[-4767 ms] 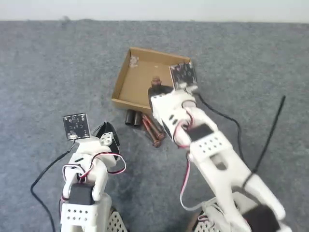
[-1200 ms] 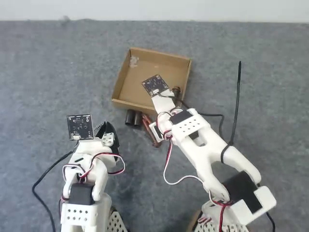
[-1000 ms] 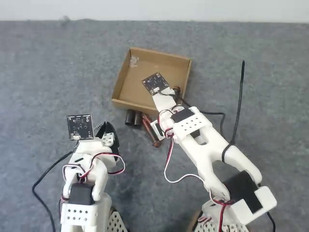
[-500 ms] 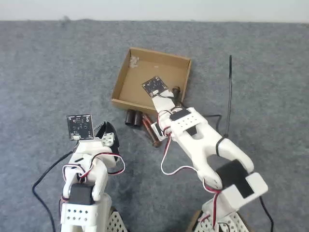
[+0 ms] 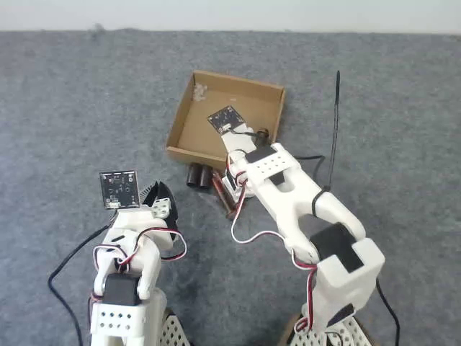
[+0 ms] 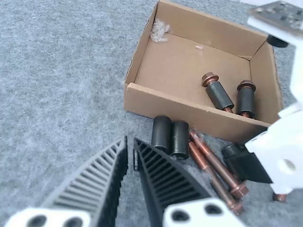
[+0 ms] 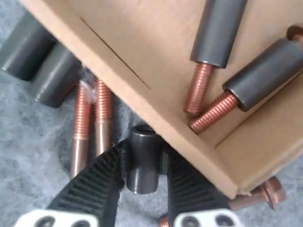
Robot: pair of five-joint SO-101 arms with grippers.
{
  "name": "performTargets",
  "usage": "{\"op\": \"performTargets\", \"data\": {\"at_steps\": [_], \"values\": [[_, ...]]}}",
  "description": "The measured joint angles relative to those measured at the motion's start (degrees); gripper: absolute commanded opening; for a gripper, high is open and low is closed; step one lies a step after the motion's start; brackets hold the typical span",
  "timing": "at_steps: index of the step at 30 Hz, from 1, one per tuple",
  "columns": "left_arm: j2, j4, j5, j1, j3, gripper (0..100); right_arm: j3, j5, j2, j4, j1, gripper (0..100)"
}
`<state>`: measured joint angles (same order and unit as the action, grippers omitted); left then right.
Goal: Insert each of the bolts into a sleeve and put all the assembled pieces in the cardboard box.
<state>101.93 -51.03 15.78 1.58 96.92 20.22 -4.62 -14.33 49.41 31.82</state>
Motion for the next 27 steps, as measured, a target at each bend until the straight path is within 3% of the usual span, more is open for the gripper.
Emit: {"op": "performTargets", "data": {"at_steps": [7,13,27], "values": [[0.0,0.0,0.0,0.0,0.0,2,0.4,0.0,2.3,3.5,0.0,0.6],[0.0,0.0,0.0,0.0,0.0,2,2.7,-0.2,15.1,12.3,-0.8,0.6],[0.0,0.0,0.0,0.2,0.0,2,25.6,-0.2,44.9,17.5,-17.7,0.9]]}}
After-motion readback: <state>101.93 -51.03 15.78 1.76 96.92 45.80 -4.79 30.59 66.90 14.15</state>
